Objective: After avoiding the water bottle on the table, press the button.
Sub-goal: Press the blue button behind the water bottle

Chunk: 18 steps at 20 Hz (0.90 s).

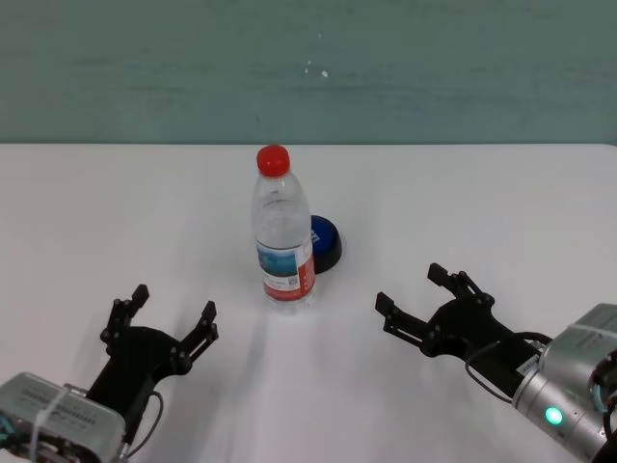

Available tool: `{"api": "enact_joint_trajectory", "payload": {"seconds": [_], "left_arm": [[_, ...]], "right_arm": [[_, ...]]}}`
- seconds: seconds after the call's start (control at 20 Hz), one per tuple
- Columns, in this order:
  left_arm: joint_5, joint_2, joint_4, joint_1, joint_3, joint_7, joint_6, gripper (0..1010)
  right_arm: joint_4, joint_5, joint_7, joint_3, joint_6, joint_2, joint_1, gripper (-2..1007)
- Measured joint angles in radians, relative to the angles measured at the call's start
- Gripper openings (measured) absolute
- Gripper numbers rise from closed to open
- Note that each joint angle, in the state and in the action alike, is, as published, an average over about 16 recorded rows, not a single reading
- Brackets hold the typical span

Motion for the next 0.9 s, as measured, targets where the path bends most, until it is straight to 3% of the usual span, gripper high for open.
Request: {"api": "enact_joint_trajectory", "payload": {"seconds": [0.45,0.9], "left_arm": [[0.000,0.000,0.000,0.000,0.000,0.000,0.000,1000],[0.000,0.000,0.000,0.000,0.000,0.000,0.000,1000]], "right_arm": [[0.004,-0.004,-0.022,-0.011,0.009,0.006,0.008,1004],[0.030,0.022,-0.004,-0.001,0.009,0.029,0.040,1004]]}}
